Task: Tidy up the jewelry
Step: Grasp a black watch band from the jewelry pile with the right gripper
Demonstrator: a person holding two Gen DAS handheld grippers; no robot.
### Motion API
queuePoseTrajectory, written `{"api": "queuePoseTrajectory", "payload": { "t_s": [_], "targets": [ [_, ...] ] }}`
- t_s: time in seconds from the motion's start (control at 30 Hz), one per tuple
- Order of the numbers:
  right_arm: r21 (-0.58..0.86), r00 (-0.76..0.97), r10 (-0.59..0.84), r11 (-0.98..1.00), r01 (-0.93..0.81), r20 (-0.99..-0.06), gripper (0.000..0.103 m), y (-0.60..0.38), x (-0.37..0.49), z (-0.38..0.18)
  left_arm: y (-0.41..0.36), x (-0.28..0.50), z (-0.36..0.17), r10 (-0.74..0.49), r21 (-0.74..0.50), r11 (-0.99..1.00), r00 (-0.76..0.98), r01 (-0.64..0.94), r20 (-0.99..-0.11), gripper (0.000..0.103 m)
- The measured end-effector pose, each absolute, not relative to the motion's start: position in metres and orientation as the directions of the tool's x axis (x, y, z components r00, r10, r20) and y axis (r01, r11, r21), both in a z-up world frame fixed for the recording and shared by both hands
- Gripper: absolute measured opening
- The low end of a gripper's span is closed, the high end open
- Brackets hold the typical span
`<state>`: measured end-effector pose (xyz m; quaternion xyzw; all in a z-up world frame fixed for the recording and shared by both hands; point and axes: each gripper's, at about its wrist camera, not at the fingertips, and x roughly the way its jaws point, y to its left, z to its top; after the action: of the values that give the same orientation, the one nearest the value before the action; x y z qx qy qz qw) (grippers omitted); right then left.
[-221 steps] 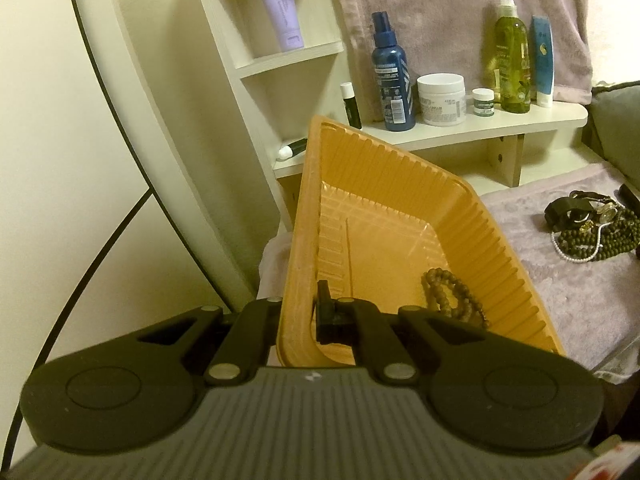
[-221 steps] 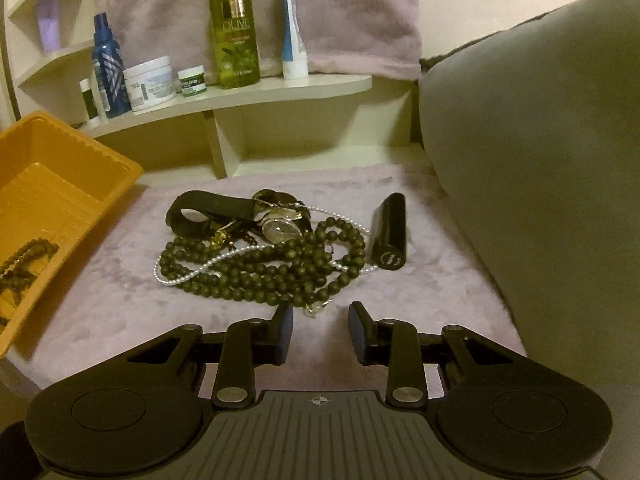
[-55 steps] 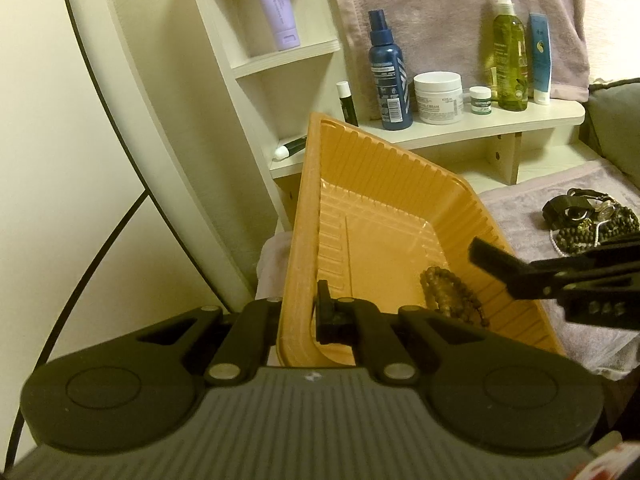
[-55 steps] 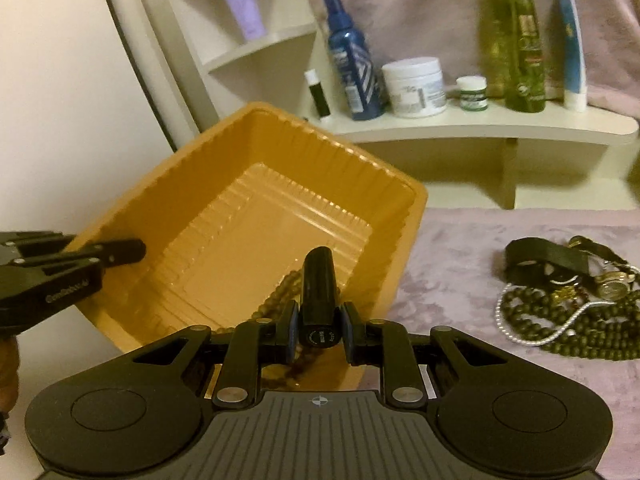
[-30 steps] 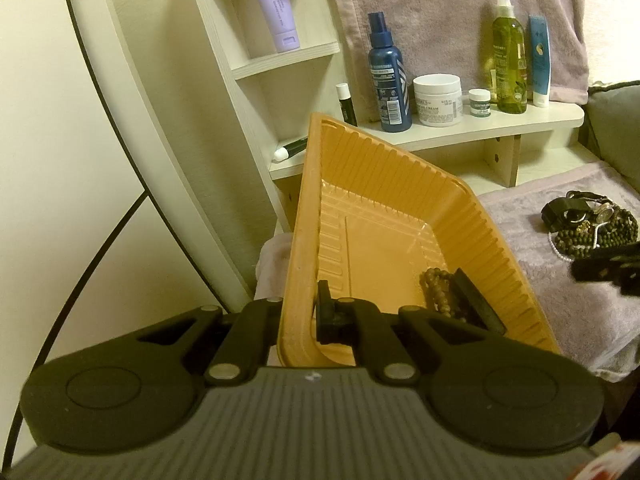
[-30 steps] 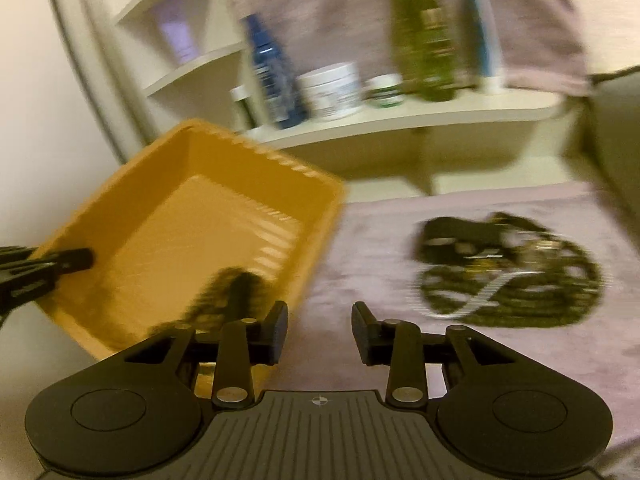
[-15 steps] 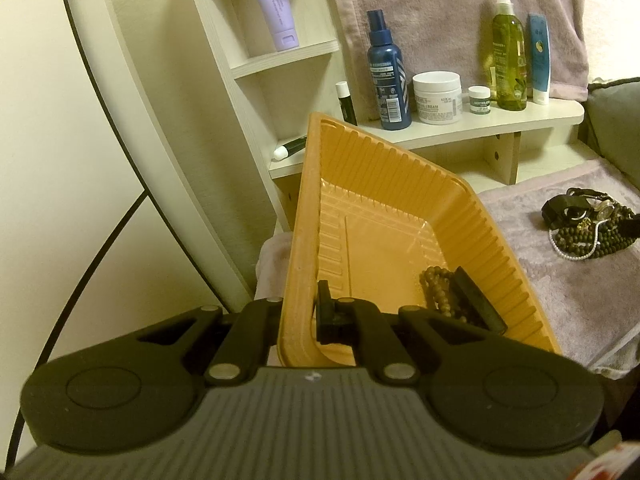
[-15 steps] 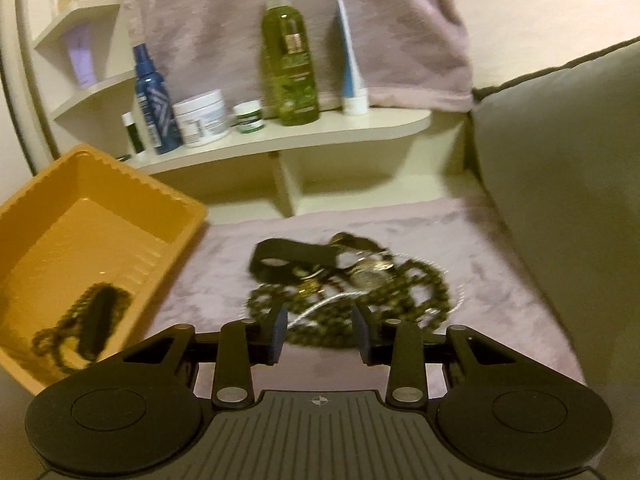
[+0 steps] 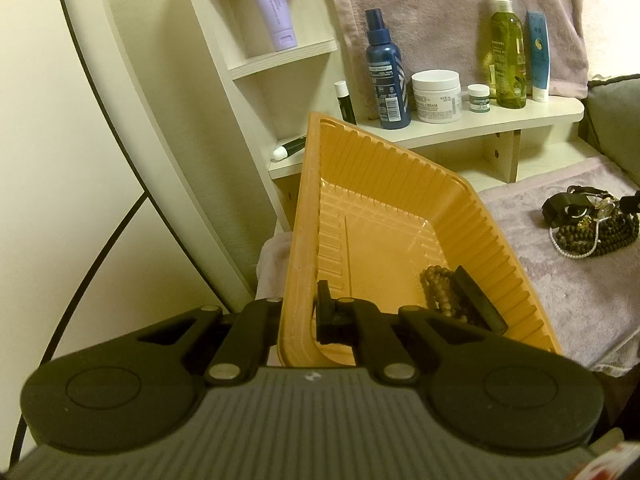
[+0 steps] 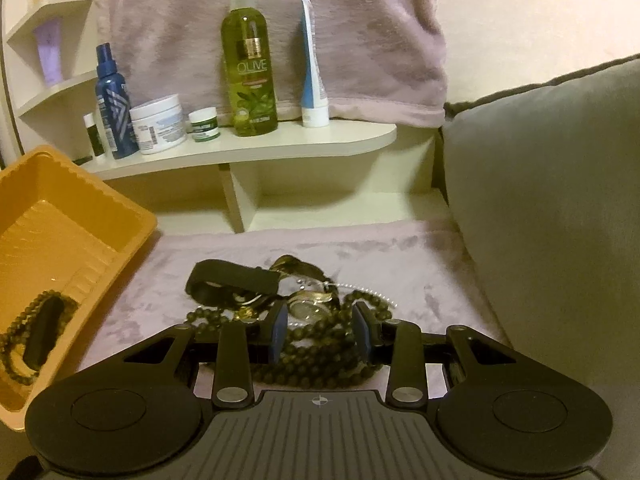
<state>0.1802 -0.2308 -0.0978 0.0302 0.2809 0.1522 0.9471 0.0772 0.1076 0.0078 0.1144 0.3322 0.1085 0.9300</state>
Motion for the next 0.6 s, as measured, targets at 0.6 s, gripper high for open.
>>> {"api": "queuePoseTrajectory", "payload": {
  "t_s": [0.6],
  "targets": [
    [-0.166, 0.748, 0.365, 0.832, -0.529, -0.554, 0.036, -0.161, 0.197, -0.106, 0.109, 0.078, 0.008, 0.276, 0.283, 0.951, 0.753, -0.125, -0.597, 0.004]
  ]
}}
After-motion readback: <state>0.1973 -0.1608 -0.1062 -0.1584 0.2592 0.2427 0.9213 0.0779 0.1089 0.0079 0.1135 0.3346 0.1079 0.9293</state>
